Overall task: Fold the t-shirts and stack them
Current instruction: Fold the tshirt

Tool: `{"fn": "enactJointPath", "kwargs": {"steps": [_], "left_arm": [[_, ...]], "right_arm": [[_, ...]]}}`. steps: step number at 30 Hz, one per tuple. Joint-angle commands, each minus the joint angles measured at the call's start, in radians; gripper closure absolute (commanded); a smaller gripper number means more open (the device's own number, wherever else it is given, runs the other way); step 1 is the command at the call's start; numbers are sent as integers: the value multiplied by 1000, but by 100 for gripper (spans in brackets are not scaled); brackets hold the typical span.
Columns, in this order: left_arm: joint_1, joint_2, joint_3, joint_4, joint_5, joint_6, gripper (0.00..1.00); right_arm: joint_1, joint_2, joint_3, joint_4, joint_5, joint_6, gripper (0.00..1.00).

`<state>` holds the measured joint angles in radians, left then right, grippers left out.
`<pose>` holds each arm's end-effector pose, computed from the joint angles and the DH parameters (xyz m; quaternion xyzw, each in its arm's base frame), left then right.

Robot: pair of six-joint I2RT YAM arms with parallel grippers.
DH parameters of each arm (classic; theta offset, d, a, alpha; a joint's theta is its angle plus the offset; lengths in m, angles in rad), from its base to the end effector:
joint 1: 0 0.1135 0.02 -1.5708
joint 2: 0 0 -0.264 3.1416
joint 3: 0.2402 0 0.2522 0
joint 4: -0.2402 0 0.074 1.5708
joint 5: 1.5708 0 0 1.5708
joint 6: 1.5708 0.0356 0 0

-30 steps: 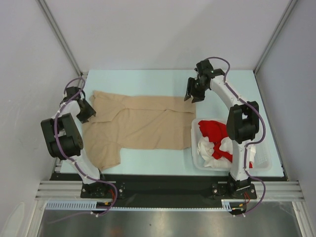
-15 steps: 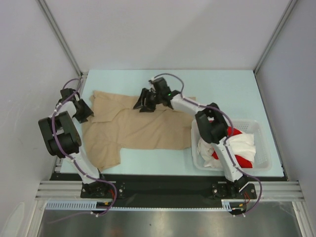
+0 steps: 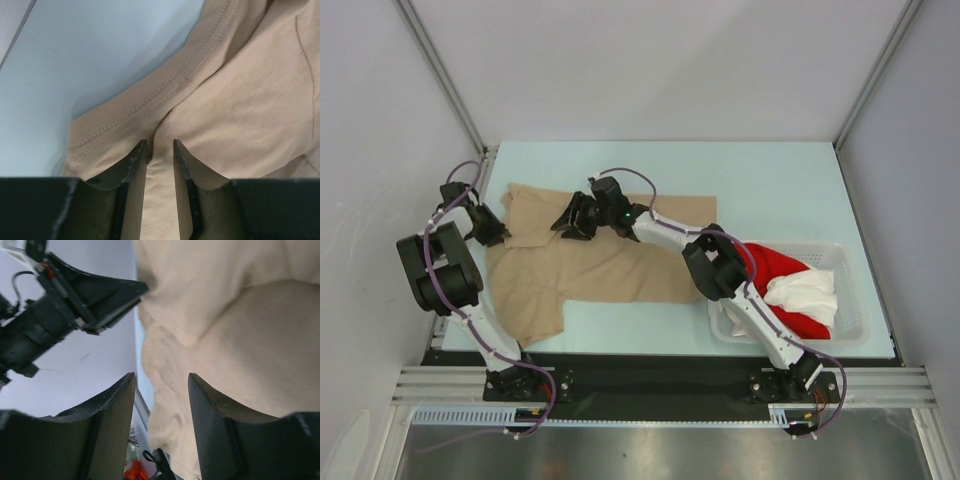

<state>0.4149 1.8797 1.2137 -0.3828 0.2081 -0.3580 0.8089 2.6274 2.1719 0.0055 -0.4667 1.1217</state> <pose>0.3546 0.1481 0.1665 -0.3373 0.9001 -0.0930 0.2594 0.3967 0.4390 0.1434 0.0070 0.8332 0.5367 0.1333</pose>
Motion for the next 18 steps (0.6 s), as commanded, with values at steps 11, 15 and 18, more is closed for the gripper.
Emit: {"fn": "enactJointPath", "kwargs": {"steps": [11,15,18], "left_arm": [[13,-106,-11,-8,119,-102,100],[21,-154,-10,12,149,-169,100],[30,-168,10,18,184,-212,100]], "right_arm": [[32,88,109,50,60,79,49],[41,109,111,99,45,101,50],[42,126,115,140,42,105,49]]}}
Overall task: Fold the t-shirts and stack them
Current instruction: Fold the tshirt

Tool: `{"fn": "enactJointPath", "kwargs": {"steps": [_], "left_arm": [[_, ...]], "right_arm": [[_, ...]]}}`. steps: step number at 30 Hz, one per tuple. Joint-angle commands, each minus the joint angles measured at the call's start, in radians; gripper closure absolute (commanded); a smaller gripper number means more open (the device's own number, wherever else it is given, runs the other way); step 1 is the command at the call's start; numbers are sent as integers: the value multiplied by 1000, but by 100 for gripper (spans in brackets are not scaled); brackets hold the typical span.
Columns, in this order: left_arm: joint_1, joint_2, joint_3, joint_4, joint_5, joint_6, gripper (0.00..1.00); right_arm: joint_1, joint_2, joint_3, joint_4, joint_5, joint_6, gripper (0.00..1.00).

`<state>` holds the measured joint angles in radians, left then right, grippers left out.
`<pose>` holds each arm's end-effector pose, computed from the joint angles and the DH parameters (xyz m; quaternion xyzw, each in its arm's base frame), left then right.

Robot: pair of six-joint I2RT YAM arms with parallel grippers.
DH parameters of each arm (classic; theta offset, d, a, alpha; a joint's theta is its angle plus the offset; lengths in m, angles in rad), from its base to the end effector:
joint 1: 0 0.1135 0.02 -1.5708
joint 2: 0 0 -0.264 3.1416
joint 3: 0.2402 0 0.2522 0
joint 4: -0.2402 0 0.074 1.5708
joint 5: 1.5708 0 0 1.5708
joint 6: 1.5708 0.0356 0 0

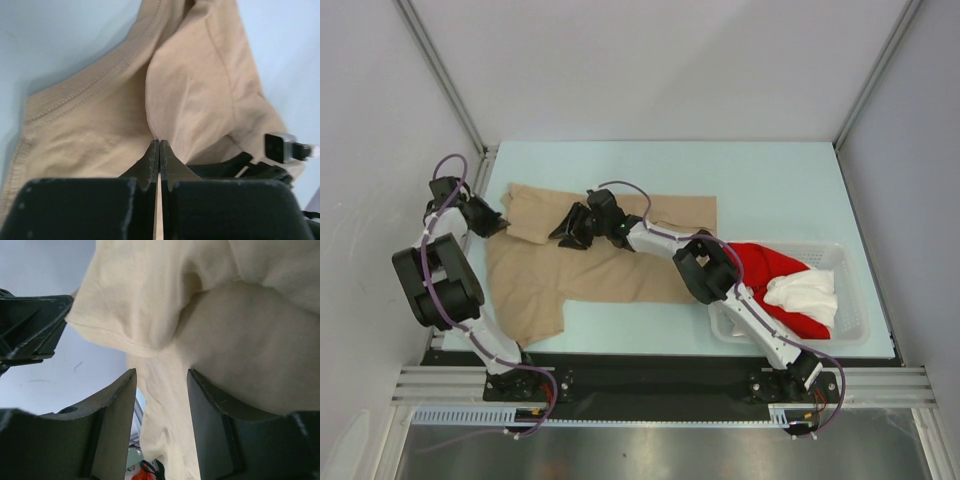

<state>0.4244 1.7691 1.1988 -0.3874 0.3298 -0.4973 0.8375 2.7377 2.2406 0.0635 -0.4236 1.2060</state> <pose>0.3443 0.1429 0.2025 -0.3739 0.8644 -0.1672 0.2918 0.3929 0.4580 0.1084 0.0397 0.8306 0.5415 0.1236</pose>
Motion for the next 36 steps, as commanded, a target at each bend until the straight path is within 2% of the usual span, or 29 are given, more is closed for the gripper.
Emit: {"fn": "enactJointPath", "kwargs": {"steps": [1,9,18,24,29,30,33,36], "left_arm": [[25,-59,28,22,92,-82,100],[24,-125,-28,85,186,-198,99],[22,-174,-7,131,238,-287,100],[22,-174,-27,148,245,-300,100],[22,-178,-21,174,250,-319,100],[22,-178,-13,174,250,-320,100],[24,-174,-7,170,250,-322,100],[22,-181,-16,174,255,-326,100]], "right_arm": [[15,19,47,113,-4,35,49],[20,73,79,231,-27,107,37],[20,89,79,292,5,139,36],[23,129,120,326,35,173,38],[31,145,140,300,84,185,44],[34,145,143,291,97,179,48],[40,146,129,332,147,204,53],[43,148,131,348,204,201,50]]}}
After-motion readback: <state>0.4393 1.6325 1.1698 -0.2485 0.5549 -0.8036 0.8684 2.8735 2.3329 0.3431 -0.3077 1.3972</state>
